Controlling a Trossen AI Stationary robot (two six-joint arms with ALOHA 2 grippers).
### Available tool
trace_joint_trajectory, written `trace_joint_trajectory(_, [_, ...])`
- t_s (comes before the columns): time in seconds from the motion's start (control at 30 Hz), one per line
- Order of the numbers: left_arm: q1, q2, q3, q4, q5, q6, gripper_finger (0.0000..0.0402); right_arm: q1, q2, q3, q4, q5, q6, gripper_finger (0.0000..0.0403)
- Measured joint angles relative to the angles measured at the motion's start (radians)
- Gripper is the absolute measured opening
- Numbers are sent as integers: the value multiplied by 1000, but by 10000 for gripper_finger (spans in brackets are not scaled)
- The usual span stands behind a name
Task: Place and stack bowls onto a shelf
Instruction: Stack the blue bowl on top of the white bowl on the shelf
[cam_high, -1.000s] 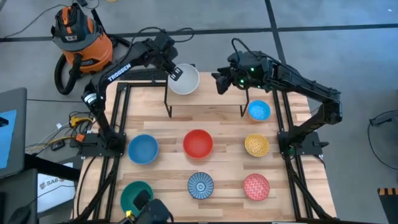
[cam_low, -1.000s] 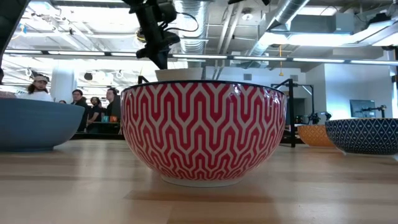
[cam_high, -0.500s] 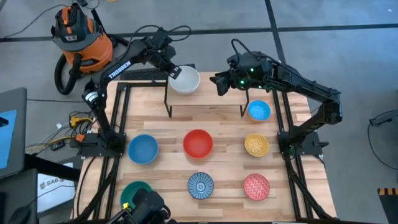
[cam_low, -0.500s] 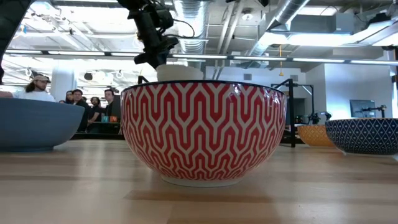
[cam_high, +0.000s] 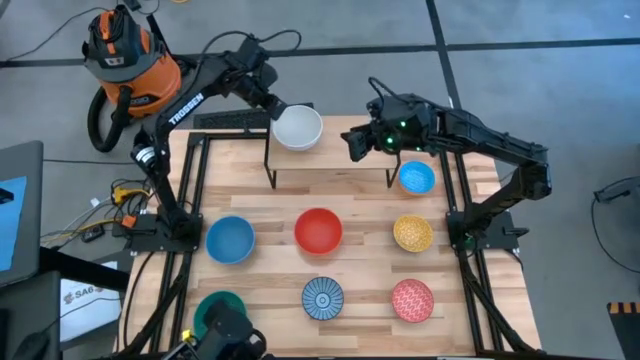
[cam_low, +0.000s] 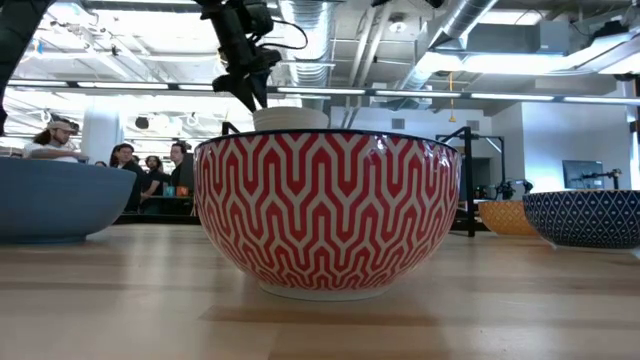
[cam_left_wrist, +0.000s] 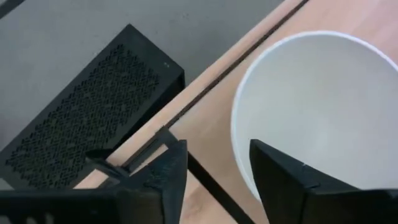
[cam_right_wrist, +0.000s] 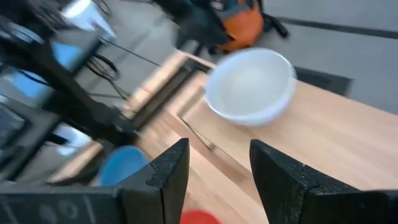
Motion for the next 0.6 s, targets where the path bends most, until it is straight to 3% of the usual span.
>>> trace_joint_trajectory(0.13, [-22, -65, -42, -11, 1, -12, 167, 22, -2, -14, -105, 57, 25, 195])
trace_joint_trajectory(0.27, [-73, -199, -158, 35, -28, -77, 167, 52, -33, -103, -116, 43, 39, 195])
trace_joint_trajectory(0.6, [-385, -678, -697, 312, -118, -399, 167, 174, -173, -343, -90, -70, 107, 195])
